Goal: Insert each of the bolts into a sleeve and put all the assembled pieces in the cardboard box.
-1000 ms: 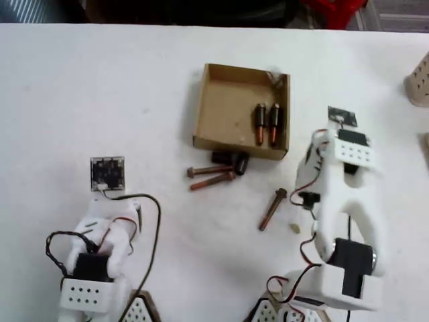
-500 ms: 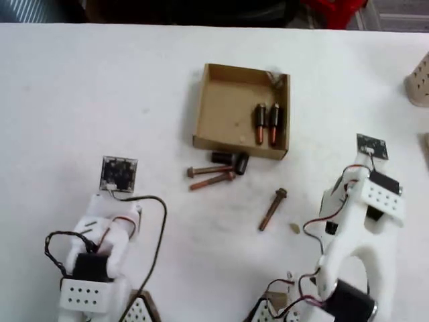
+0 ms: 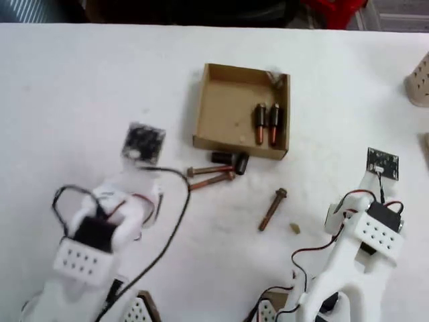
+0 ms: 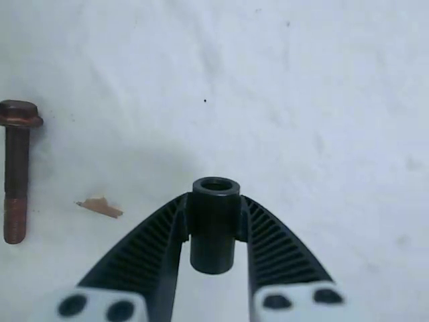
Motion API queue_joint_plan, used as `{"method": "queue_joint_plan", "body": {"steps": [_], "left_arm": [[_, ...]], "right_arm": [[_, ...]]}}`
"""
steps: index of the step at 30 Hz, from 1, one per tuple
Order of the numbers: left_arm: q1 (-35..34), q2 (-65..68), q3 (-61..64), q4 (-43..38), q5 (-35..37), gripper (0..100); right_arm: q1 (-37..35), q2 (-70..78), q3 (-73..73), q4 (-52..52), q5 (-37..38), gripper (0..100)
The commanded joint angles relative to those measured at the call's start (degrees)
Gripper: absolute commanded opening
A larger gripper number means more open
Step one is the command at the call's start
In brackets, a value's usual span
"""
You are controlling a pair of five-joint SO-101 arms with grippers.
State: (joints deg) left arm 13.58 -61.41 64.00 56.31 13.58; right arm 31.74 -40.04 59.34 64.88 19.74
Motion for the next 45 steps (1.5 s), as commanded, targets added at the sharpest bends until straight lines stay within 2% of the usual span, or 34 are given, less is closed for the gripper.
{"method": "queue_joint_plan", "body": {"steps": [1,6,10,18,20,24,27,39,45], "left_arm": [[8.57,17.71,-12.48,-0.26,1.05,3],[18.77,28.35,-20.57,-1.85,7.82,3],[24.75,35.38,-24.09,-5.98,10.29,3],[28.26,50.95,-32.26,-13.89,9.76,3],[29.76,54.46,-34.81,-14.59,9.05,7],[33.01,60.18,-38.86,-14.86,9.14,21],[33.80,63.87,-40.53,-14.95,9.23,27],[33.63,85.85,-58.11,-14.51,8.79,27],[33.54,90.15,-63.38,-12.57,9.23,27]], "right_arm": [[1.89,-1.10,0.26,-1.80,2.20,2.1],[5.23,-1.10,1.93,-4.79,2.20,2.1],[5.76,-1.10,2.29,-5.05,2.73,2.1],[5.58,-1.10,2.64,-5.05,5.10,2.1],[5.67,-1.10,2.64,-5.05,5.10,2.1],[5.67,-1.10,2.64,-5.05,5.19,2.1],[5.49,-1.10,2.64,-5.05,5.27,2.1],[5.14,-1.10,2.73,-5.05,5.36,2.1],[5.14,-1.10,2.73,-5.05,5.36,2.1]]}}
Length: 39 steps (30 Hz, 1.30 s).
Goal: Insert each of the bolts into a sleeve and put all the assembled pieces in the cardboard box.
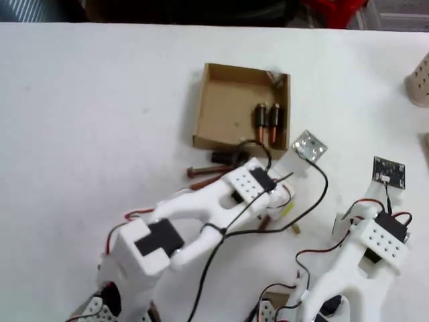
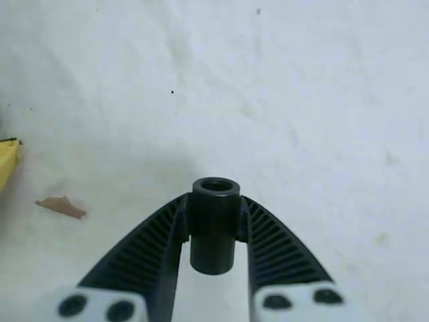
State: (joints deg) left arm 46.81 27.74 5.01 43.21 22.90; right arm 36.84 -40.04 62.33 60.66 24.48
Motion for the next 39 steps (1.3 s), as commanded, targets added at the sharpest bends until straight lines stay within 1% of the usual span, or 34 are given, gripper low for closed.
{"method": "queue_joint_plan", "body": {"steps": [1,3,7,8,10,14,16,19,23,26,29,33,39], "left_arm": [[0.31,1.36,-4.66,0.44,0.00,27],[0.31,1.80,-4.75,0.44,1.76,23],[0.22,1.98,-4.84,0.18,3.16,3],[0.13,1.89,-4.84,0.18,3.52,1],[-0.22,1.63,-4.31,0.79,3.69,5],[-0.13,1.54,-4.75,4.40,5.54,2],[-0.04,1.54,-4.40,5.63,5.80,2],[-0.40,1.10,-4.84,9.85,5.71,2],[-2.59,-5.41,-3.16,13.27,5.89,2],[-6.29,-11.91,1.67,10.73,5.54,2],[-10.24,-16.92,9.32,3.87,5.27,2],[-13.32,-21.93,18.11,-3.43,0.70,2],[-16.31,-29.49,25.58,-5.10,0.62,2]], "right_arm": [[0.04,-1.10,-0.26,-0.84,0.62,2.1],[0.04,-1.10,-0.26,-0.84,0.62,2.1],[0.04,-1.10,-0.26,-0.84,0.62,2.1],[0.04,-1.10,-0.26,-0.84,0.62,2.1],[0.04,-1.10,-0.26,-0.92,0.62,2.1],[0.04,-1.10,-0.18,-0.92,0.62,2.1],[0.04,-1.10,-0.18,-0.92,0.62,2.1],[0.04,-1.10,-0.18,-0.92,0.62,2.1],[0.04,-1.10,-0.18,-0.92,0.62,2.1],[0.04,-1.10,-0.18,-0.92,0.62,2.1],[0.04,-1.10,-0.18,-0.92,0.62,2.1],[0.04,-1.10,-0.18,-0.92,0.62,2.1],[0.04,-1.10,-0.18,-0.92,0.62,2.1]]}}
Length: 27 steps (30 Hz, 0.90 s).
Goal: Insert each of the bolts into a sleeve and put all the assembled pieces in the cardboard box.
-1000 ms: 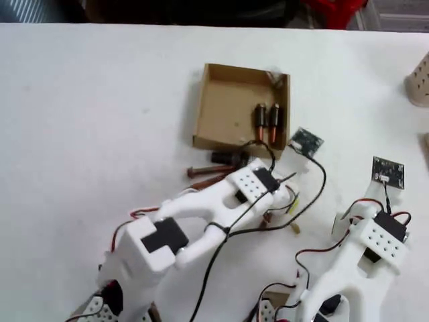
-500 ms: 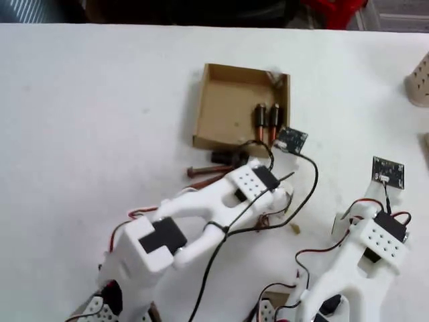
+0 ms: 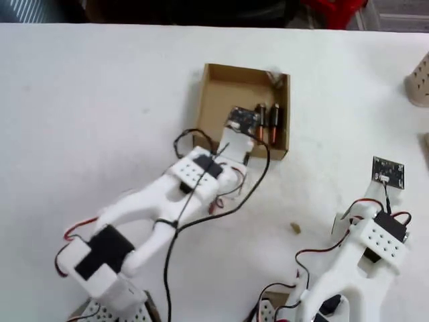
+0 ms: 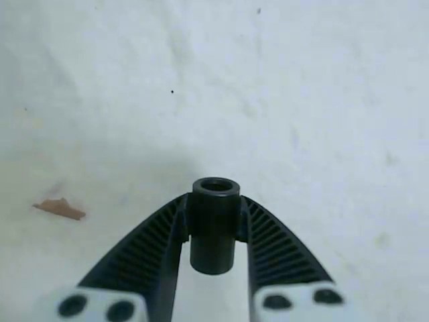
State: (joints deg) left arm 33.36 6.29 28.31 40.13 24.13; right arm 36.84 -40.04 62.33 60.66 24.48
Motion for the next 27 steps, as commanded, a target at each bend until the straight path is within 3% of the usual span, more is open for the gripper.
{"method": "queue_joint_plan", "body": {"steps": [1,8,19,27], "left_arm": [[-3.82,-9.45,3.34,-2.02,-0.62,2],[-14.99,-19.12,10.73,-2.55,-0.62,2],[-28.62,-30.29,25.14,-15.21,-0.53,2],[-35.38,-30.81,31.38,-20.92,-0.62,2]], "right_arm": [[0.04,-1.10,-0.18,-0.92,0.62,2.1],[-4.00,-1.10,1.41,-2.33,0.26,1.9],[-17.27,-1.54,1.32,-2.51,0.00,2.1],[-30.46,-1.54,1.14,-10.68,-18.20,1.9]]}}
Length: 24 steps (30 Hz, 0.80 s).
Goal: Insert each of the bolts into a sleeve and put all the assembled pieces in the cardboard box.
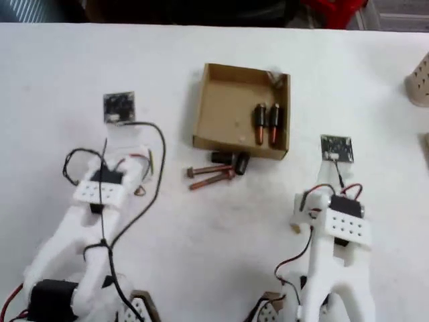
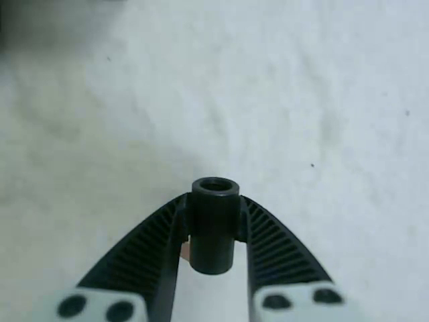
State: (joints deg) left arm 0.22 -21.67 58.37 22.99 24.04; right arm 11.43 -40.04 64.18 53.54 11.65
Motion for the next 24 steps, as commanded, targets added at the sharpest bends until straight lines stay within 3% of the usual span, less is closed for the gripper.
{"method": "queue_joint_plan", "body": {"steps": [1,6,15,24], "left_arm": [[-2.77,-2.86,1.76,-4.13,-0.62,2],[-6.11,-2.86,2.29,-4.13,-0.79,2],[-7.69,-2.77,2.37,-4.13,-0.88,2],[-7.69,-2.77,2.37,-4.13,-0.88,2]], "right_arm": [[-6.99,-1.54,-0.70,-4.79,-6.59,1.8],[-17.36,-1.54,-0.79,-10.33,-10.46,1.8],[-32.48,-1.10,-0.53,-25.01,-10.46,1.8],[-37.76,-1.01,-0.26,-38.73,-10.55,1.8]]}}
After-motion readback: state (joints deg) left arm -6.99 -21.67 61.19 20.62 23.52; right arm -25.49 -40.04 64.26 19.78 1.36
